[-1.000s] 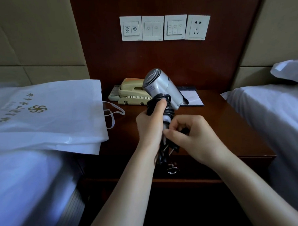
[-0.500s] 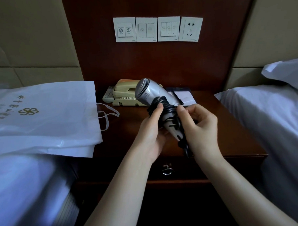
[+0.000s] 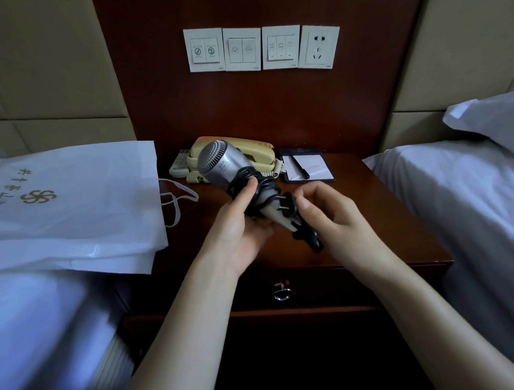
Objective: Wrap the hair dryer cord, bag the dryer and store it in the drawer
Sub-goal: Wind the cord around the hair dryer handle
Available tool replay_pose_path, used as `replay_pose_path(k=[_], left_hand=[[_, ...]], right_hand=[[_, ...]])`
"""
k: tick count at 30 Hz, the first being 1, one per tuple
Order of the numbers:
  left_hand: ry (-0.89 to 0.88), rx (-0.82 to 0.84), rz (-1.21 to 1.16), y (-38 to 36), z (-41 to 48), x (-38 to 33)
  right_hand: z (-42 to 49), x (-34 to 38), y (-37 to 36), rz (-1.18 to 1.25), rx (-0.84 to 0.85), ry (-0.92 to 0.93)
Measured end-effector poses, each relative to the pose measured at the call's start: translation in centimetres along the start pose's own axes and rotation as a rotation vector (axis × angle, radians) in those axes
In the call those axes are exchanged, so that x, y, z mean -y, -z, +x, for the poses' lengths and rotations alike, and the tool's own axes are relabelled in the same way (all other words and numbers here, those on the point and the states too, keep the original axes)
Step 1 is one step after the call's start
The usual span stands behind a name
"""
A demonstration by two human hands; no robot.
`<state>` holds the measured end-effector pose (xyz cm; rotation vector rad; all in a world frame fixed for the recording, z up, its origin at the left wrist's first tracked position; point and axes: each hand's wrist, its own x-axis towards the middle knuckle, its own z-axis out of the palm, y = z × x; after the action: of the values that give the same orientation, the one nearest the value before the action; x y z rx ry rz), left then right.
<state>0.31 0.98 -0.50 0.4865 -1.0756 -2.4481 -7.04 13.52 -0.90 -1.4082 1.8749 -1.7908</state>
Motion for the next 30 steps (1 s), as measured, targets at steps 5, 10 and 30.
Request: replay_pose_path(k=[5,10,30], left_hand=[[-0.125,-0.020,0.136,-0.3,0.1,0.4],[-0.149,-0.133,0.198,-0.3,0.3,0.0],[-0.114,-0.111,0.203,2.2,0.0,-2.8]], right_hand=[[0.2,-0.7,0.4,0.277,-0.121,-0.097],[0.3,-1.1,0.7,0.252,-0.103,-0.137],[-0.3,0.7,-0.8,-0.027,-0.006,-0.036]])
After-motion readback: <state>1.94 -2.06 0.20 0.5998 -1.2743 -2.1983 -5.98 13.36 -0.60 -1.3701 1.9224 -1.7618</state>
